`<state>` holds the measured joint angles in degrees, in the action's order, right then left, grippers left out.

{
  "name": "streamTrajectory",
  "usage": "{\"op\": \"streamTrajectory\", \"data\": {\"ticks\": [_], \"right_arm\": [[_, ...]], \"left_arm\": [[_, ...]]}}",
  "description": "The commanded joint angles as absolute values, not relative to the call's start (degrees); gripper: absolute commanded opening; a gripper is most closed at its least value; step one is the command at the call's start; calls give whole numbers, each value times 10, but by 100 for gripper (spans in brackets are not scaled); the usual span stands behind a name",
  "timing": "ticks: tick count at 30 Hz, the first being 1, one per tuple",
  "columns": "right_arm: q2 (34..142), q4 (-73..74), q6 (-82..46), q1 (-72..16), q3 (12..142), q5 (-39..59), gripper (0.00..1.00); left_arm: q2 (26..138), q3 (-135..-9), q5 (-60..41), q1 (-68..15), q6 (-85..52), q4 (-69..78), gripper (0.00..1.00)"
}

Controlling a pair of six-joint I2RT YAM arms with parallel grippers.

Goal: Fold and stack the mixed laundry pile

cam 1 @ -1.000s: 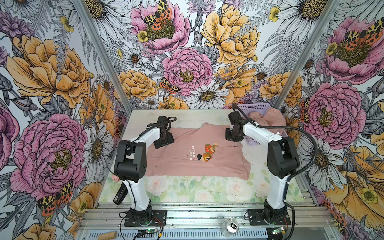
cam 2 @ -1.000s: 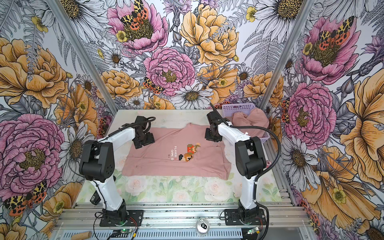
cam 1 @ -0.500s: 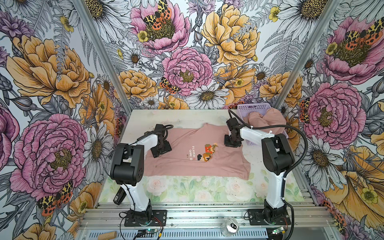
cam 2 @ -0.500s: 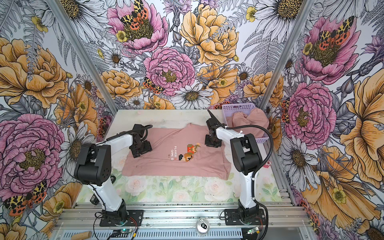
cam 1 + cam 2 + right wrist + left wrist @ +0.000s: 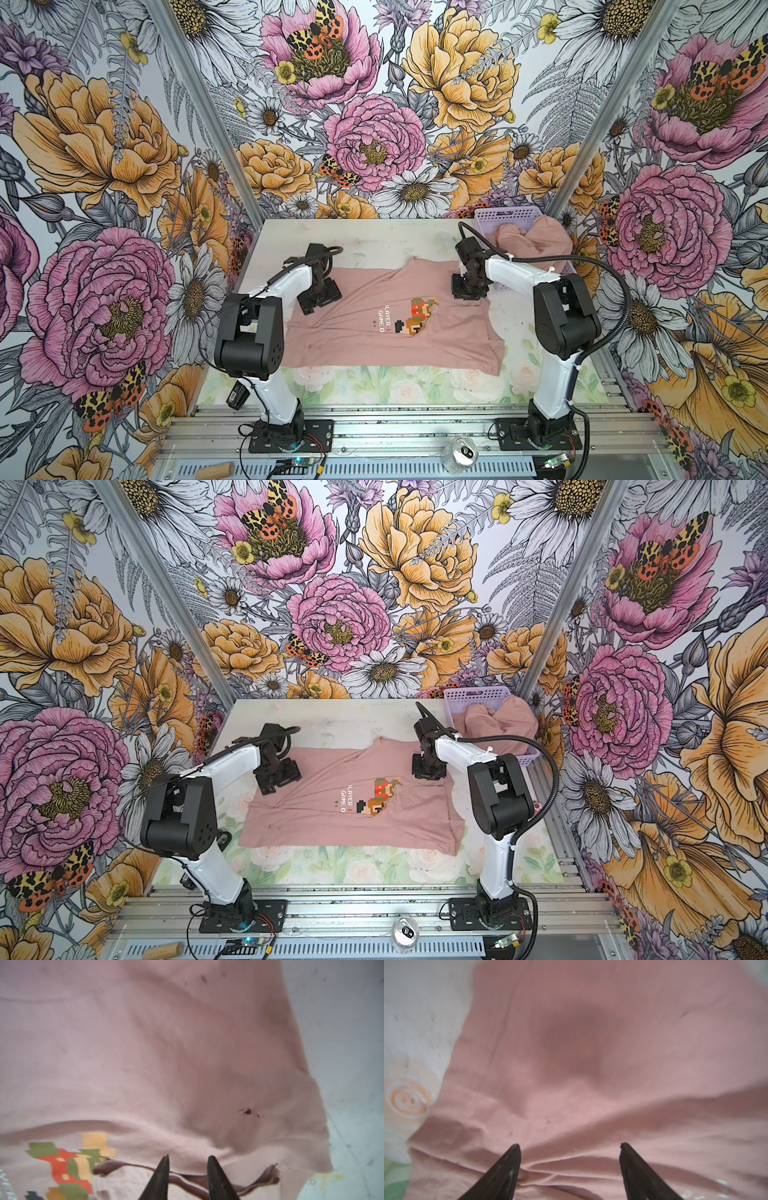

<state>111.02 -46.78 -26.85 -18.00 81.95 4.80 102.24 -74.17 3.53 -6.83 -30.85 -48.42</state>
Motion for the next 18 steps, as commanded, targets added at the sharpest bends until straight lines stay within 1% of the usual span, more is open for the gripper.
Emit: {"op": "streamTrajectory", "data": {"ticks": [1,2,5,10,13,18], "right_arm": [[1109,-488,-262,-184,870,58,34],[1108,-490,-263,-184,876,59,34],[1102,-494,-269,-184,885,62,34],[1085,-495,-277,-185,878,67,35],[1078,-496,-279,-185,871,69,35],[1074,-496,-281,-186,861,72,34]], "left_arm": [[1089,-845,78,-43,-261,-471,75],[1115,-874,77,-34,-254,-471,74],[1183,-946,71,-9,-247,-471,66],[1246,-1008,73,16,-244,-469,53],[1265,-1031,74,27,-243,-468,49],[1290,-1063,73,33,-237,-468,46]]}}
